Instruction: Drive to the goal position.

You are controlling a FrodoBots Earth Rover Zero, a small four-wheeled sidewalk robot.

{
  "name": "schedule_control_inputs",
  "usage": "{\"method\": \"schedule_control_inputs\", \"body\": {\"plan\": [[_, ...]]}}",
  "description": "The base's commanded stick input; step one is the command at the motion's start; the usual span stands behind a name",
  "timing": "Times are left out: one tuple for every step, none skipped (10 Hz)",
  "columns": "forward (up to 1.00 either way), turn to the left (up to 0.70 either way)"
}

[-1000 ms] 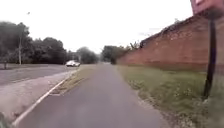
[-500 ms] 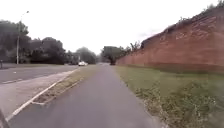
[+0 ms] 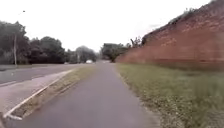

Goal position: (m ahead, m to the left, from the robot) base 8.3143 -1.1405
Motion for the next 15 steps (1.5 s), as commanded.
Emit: {"method": "schedule_control_inputs", "body": {"plan": [[1.00, 0.00], [1.00, 0.00], [1.00, 0.00], [1.00, 0.00], [1.00, 0.00], [1.00, 0.00], [1.00, 0.00], [1.00, 0.00], [1.00, 0.00], [1.00, 0.00], [1.00, 0.00], [1.00, 0.00], [1.00, 0.00], [1.00, 0.00], [1.00, 0.00]]}}
